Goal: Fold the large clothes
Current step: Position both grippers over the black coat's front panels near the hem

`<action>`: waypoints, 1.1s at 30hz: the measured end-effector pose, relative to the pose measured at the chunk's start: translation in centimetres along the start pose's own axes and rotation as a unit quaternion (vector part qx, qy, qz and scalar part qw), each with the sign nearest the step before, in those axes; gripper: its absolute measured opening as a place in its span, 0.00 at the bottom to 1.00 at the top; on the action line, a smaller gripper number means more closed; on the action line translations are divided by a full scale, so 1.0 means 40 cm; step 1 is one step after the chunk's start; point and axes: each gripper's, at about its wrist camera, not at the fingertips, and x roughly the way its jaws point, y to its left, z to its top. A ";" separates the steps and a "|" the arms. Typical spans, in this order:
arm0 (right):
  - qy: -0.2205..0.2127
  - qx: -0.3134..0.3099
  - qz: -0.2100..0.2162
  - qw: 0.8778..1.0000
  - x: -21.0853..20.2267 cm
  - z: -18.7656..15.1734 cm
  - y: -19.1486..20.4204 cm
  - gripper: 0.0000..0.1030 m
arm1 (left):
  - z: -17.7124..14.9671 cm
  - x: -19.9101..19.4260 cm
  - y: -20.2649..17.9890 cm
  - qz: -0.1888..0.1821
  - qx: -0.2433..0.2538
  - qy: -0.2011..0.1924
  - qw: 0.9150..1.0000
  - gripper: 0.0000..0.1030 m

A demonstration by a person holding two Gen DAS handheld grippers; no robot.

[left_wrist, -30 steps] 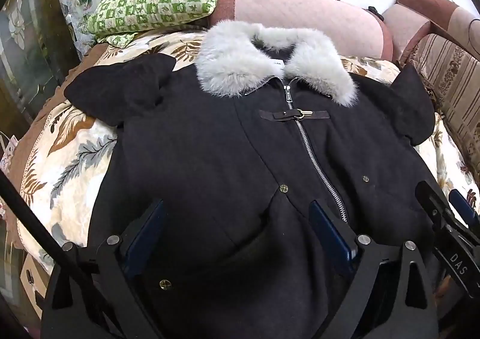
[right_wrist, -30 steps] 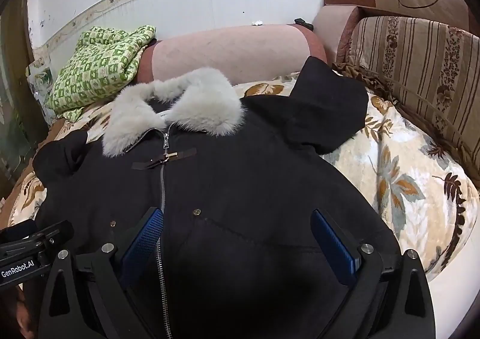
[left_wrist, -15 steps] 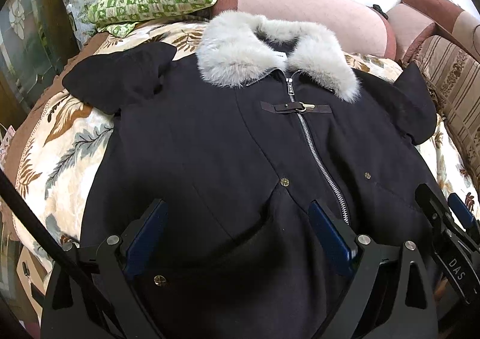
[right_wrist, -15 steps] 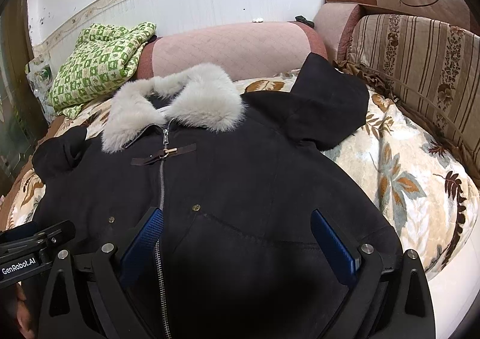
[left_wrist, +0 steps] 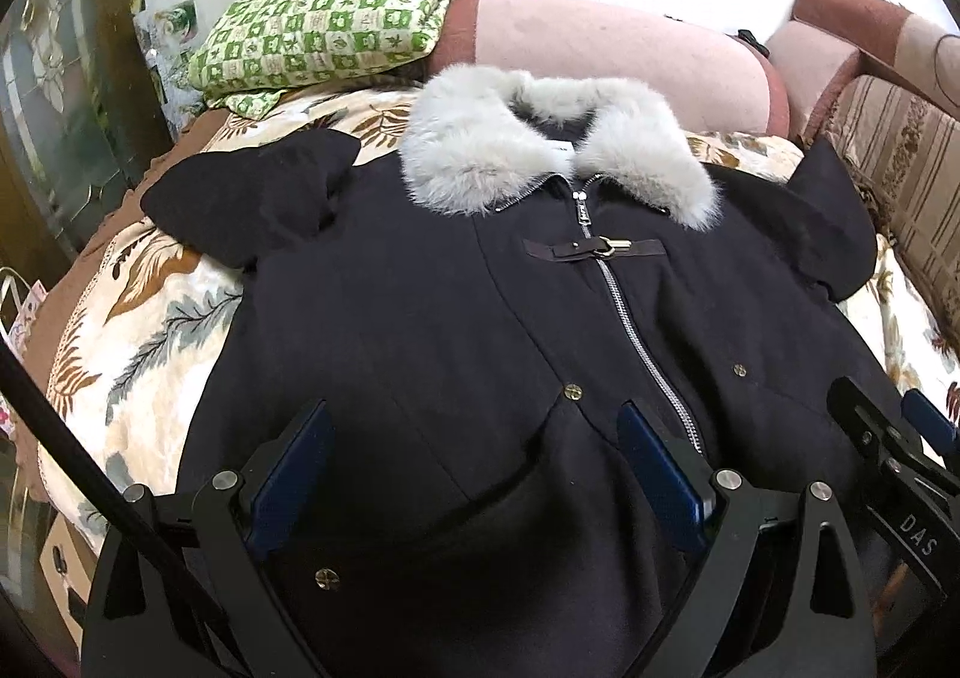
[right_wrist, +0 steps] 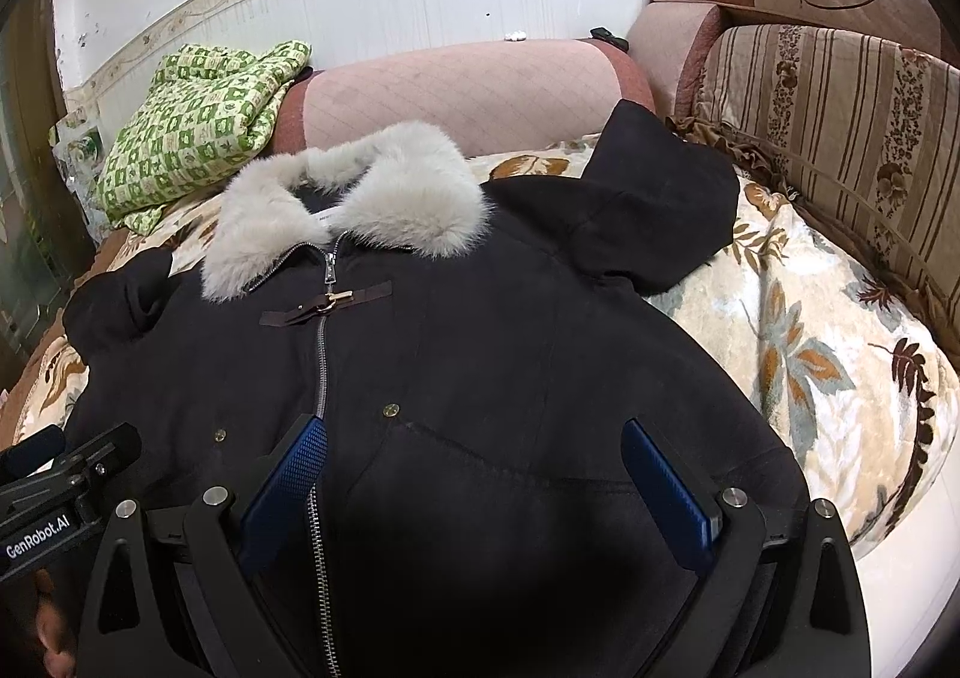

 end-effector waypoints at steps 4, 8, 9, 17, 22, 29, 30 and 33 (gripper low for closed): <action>0.000 0.000 0.000 1.000 0.001 -0.001 0.000 0.97 | -0.003 0.003 -0.013 -0.017 0.014 0.012 1.000 0.92; 0.000 0.001 -0.001 1.000 0.003 -0.004 0.001 0.97 | -0.006 0.014 0.001 -0.036 -0.013 0.031 0.999 0.92; 0.000 0.001 -0.001 1.000 0.003 -0.004 0.001 0.97 | -0.007 0.018 0.009 -0.040 -0.027 0.036 0.998 0.92; 0.003 0.000 0.001 1.000 0.008 -0.010 -0.003 0.97 | -0.018 0.041 0.056 -0.030 -0.089 0.060 0.994 0.92; 0.006 0.000 0.001 1.000 0.010 -0.010 -0.003 0.97 | -0.020 0.036 0.061 -0.040 -0.090 0.060 0.993 0.92; 0.009 -0.002 0.000 1.000 0.013 -0.010 -0.001 0.97 | -0.020 0.038 0.049 -0.028 -0.068 0.061 0.995 0.92; 0.009 -0.002 0.000 1.000 0.013 -0.011 -0.001 0.97 | -0.020 0.037 0.047 -0.021 -0.063 0.058 0.996 0.92; 0.011 -0.002 0.001 1.000 0.015 -0.011 -0.002 0.97 | -0.017 0.036 0.046 -0.008 -0.052 0.052 0.997 0.92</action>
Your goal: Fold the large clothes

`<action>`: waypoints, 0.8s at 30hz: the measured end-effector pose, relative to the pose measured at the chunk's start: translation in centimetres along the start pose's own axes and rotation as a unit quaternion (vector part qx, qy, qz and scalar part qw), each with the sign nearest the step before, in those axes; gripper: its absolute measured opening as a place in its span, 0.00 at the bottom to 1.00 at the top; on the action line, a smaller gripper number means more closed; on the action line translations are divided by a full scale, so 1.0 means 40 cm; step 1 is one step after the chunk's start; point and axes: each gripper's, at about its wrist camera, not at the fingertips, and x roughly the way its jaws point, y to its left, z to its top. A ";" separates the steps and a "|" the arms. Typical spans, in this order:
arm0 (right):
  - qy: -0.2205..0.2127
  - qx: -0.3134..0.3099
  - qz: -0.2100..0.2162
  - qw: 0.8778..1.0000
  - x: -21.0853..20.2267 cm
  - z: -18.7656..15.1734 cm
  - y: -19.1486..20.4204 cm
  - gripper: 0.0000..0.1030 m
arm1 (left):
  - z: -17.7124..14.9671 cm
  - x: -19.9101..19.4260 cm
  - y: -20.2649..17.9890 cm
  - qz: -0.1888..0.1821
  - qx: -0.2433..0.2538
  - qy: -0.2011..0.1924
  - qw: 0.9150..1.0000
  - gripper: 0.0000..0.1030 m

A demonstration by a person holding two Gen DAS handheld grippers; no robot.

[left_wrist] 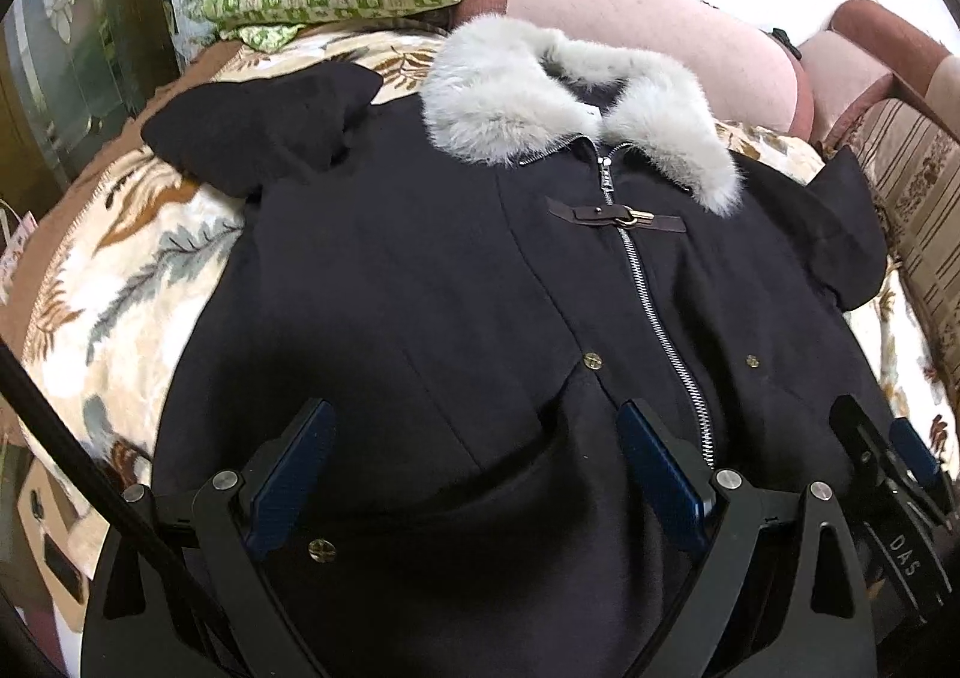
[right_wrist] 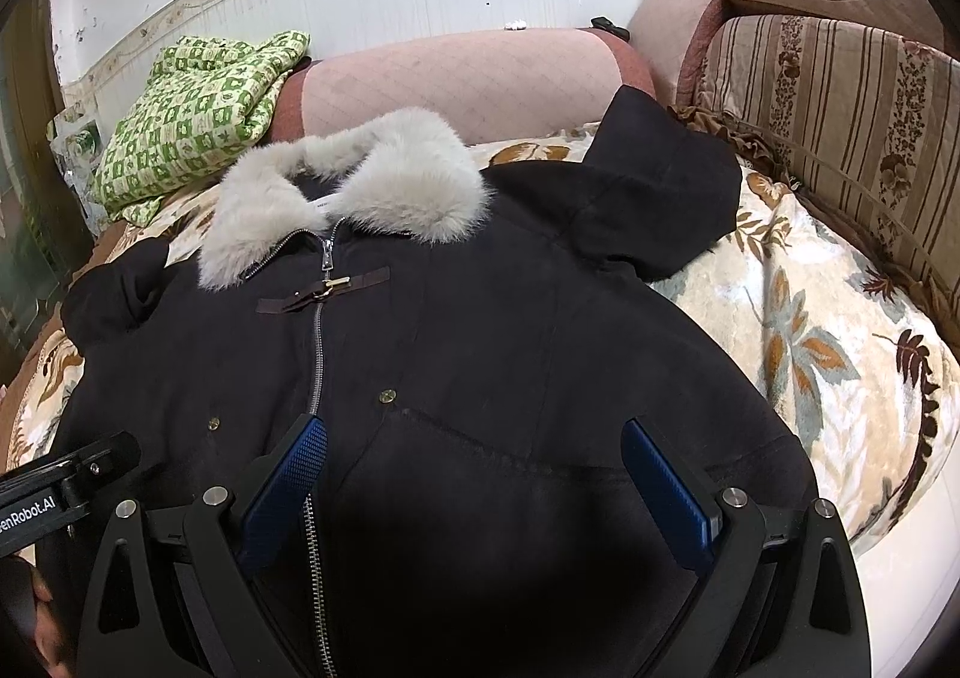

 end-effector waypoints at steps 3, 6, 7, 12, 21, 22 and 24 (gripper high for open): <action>0.000 0.000 0.000 1.000 0.000 0.001 -0.001 0.97 | 0.007 -0.001 0.007 0.007 0.001 -0.003 1.000 0.92; 0.001 0.000 0.000 1.000 0.001 0.000 -0.001 0.97 | 0.013 0.003 0.020 0.009 -0.006 -0.001 1.000 0.92; 0.001 0.000 0.001 1.000 0.001 0.000 -0.001 0.97 | 0.013 0.005 0.023 0.010 -0.008 0.000 1.000 0.92; 0.002 -0.001 0.000 1.000 0.002 -0.001 -0.001 0.97 | 0.018 0.009 0.035 0.016 -0.011 0.000 1.000 0.92; 0.001 -0.001 -0.004 1.000 0.003 0.000 -0.007 0.97 | 0.094 -0.015 0.132 0.037 -0.017 -0.026 0.999 0.92; 0.001 0.001 -0.005 1.000 0.004 0.001 -0.009 0.97 | 0.109 -0.015 0.159 0.032 -0.029 -0.029 0.999 0.92; 0.002 0.003 -0.005 1.000 0.005 0.001 -0.014 0.97 | 0.141 -0.007 0.224 0.024 -0.059 -0.036 0.997 0.92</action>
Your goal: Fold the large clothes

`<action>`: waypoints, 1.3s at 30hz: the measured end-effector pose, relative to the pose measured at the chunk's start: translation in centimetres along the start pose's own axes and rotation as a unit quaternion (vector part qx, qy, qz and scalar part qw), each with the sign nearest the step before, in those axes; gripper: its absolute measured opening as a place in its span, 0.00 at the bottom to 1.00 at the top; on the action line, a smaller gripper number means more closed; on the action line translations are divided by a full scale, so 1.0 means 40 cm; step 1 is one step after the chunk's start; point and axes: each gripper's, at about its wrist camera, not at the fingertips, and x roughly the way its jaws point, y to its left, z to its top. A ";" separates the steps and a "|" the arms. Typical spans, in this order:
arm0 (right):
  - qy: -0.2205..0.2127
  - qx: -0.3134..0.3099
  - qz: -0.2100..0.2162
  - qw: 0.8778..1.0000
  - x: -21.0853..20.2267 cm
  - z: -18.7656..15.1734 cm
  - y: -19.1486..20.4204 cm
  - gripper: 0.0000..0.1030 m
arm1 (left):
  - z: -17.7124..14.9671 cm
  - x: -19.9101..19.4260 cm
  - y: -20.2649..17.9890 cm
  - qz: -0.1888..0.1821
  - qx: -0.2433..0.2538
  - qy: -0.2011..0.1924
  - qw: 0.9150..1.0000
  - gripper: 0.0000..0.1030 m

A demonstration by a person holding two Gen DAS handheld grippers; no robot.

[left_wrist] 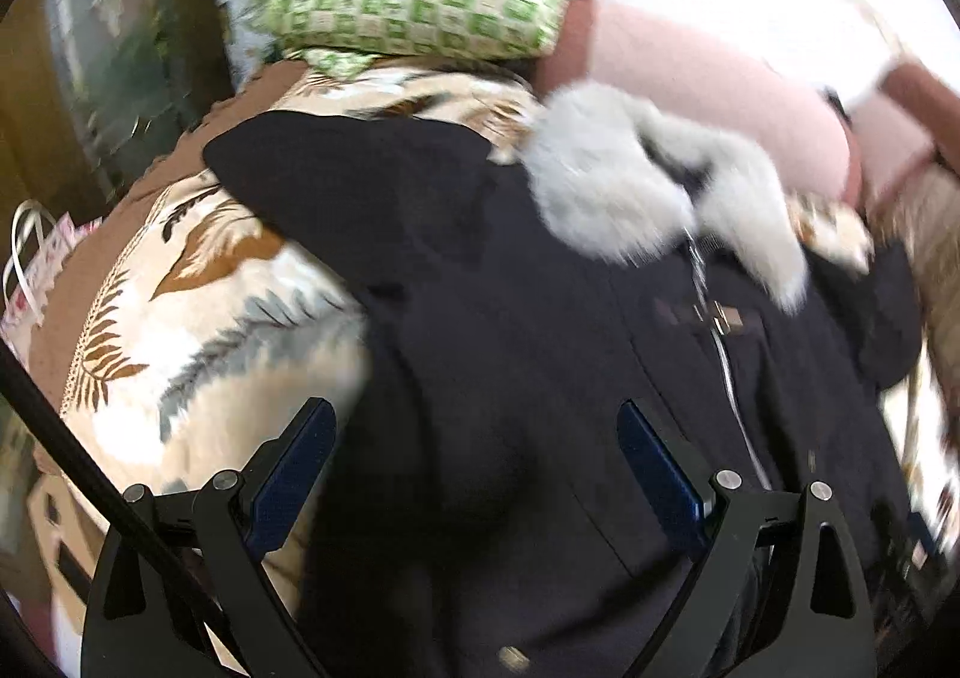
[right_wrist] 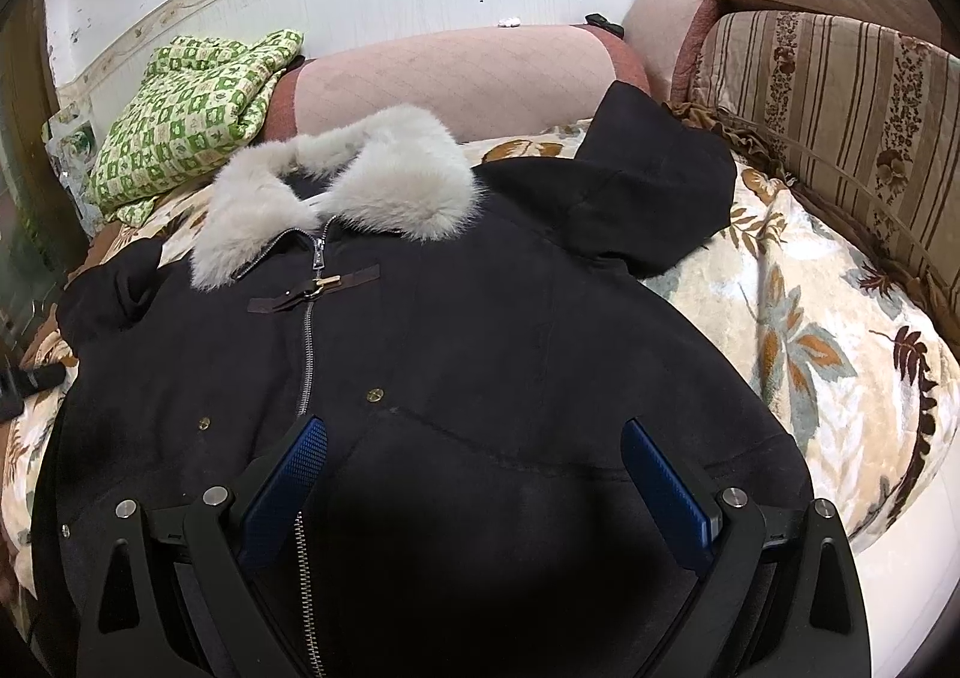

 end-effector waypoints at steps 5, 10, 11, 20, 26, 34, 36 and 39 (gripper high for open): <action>0.003 0.000 -0.002 1.000 -0.001 0.000 -0.002 0.97 | 0.102 0.108 0.153 -0.012 -0.058 0.013 0.998 0.92; 0.002 -0.008 -0.009 1.000 -0.004 0.002 0.007 0.97 | 0.174 0.259 0.239 -0.100 -0.115 0.074 0.986 0.92; 0.002 -0.010 -0.011 1.000 -0.005 0.002 0.008 0.97 | 0.183 0.283 0.244 -0.102 -0.122 0.079 0.984 0.91; 0.013 -0.025 -0.050 0.998 -0.006 0.011 0.012 0.97 | 0.281 0.368 0.202 -0.072 -0.114 0.092 0.987 0.25; 0.014 -0.018 -0.065 0.998 -0.003 0.034 -0.015 0.97 | 0.307 0.347 0.282 -0.054 -0.152 0.081 0.983 0.21; 0.008 0.030 -0.063 0.998 0.040 0.135 -0.171 0.97 | 0.308 0.397 0.276 -0.024 -0.140 0.090 0.986 0.27; 0.000 0.060 -0.061 0.996 0.071 0.180 -0.256 0.97 | 0.311 0.393 0.264 -0.014 -0.129 0.087 0.988 0.29; -0.011 0.104 -0.064 0.992 0.160 0.269 -0.408 0.97 | 0.307 0.377 0.265 -0.013 -0.138 0.086 0.987 0.35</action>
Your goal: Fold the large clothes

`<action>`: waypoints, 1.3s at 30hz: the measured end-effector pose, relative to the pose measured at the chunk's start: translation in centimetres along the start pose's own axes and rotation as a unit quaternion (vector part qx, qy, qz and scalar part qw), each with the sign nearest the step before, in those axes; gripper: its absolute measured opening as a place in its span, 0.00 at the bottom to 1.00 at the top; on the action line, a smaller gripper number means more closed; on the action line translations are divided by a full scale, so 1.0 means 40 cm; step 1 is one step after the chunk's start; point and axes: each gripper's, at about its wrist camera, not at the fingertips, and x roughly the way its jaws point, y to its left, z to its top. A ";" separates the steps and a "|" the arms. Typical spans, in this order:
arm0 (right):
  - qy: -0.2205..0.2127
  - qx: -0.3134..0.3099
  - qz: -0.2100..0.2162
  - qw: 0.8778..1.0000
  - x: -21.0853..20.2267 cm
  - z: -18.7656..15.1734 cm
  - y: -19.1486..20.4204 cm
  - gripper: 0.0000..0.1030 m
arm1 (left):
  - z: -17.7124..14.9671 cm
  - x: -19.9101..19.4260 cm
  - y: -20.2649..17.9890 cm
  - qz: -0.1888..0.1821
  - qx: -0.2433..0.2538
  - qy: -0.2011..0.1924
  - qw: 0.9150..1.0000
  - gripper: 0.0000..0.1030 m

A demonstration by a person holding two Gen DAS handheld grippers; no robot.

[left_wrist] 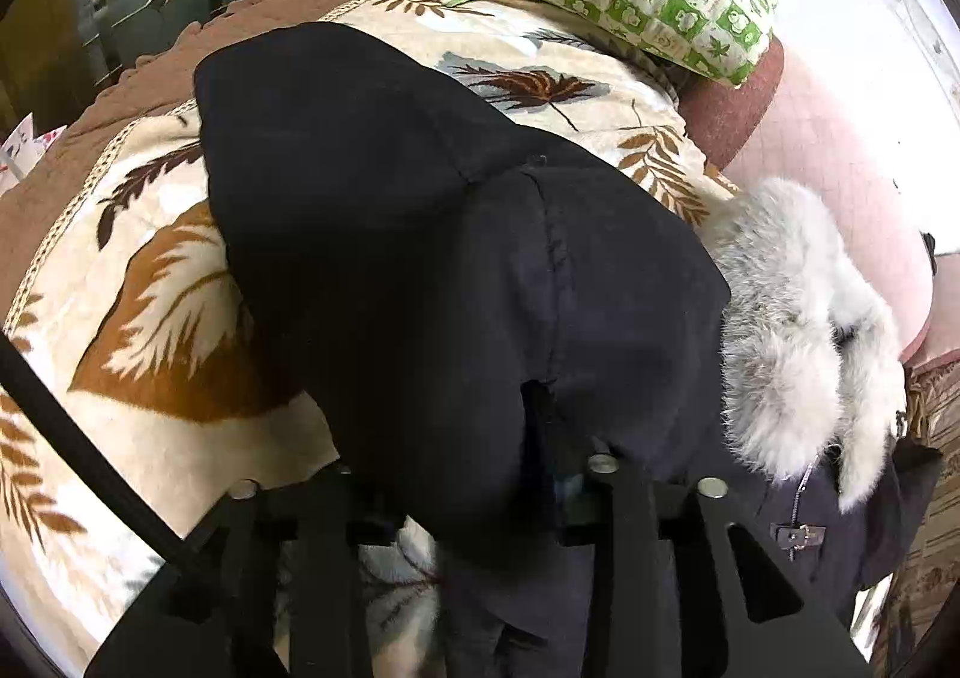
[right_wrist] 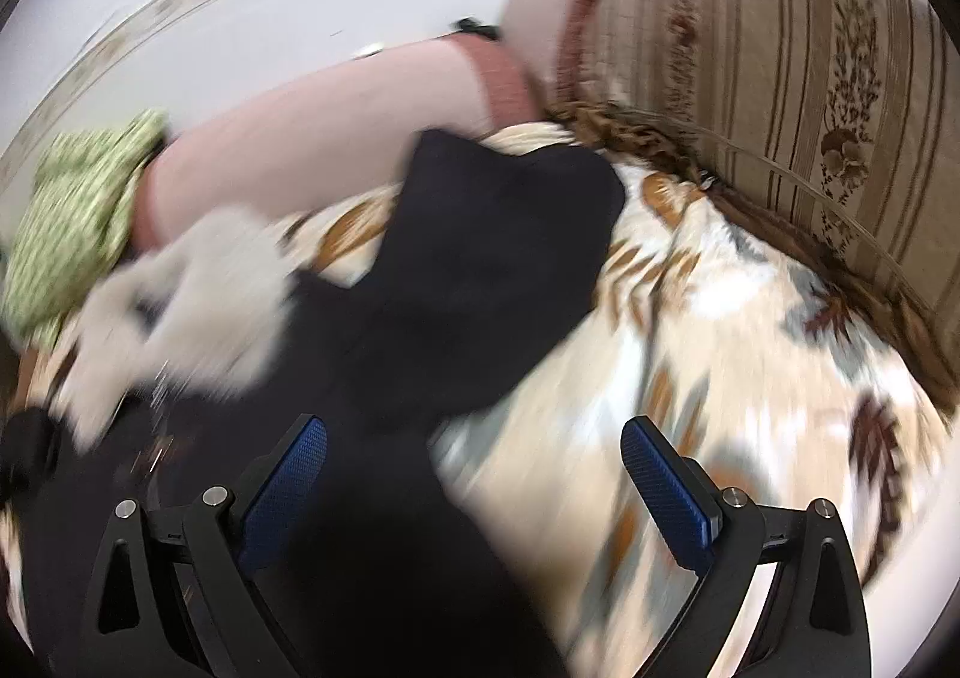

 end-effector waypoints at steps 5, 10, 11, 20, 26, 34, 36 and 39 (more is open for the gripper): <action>0.040 0.121 0.015 0.992 0.218 0.157 -0.174 0.97 | -0.043 -0.070 0.015 -0.001 0.000 -0.009 1.000 0.47; 0.065 0.255 0.092 0.960 0.391 0.234 -0.277 0.97 | -0.102 -0.174 0.037 -0.014 -0.014 -0.020 1.000 0.56; 0.068 0.276 0.105 0.953 0.420 0.246 -0.283 0.97 | -0.113 -0.192 0.034 -0.015 -0.014 -0.025 0.999 0.56; 0.045 0.298 0.150 0.942 0.324 0.321 -0.303 0.09 | -0.194 -0.288 -0.048 -0.011 0.028 -0.061 0.998 0.57; -0.025 0.271 0.053 0.961 0.082 0.276 -0.374 0.08 | -0.246 -0.336 -0.094 -0.009 0.072 -0.092 0.993 0.57; -0.040 0.253 -0.018 0.966 -0.042 0.147 -0.459 0.64 | -0.319 -0.384 -0.086 -0.020 0.074 -0.096 0.992 0.63; -0.042 0.242 -0.016 0.969 -0.063 0.121 -0.463 0.64 | -0.338 -0.388 -0.087 -0.015 0.079 -0.097 0.992 0.63; -0.017 0.212 0.022 0.977 -0.057 0.095 -0.441 0.64 | -0.360 -0.384 -0.090 -0.007 0.079 -0.091 0.993 0.64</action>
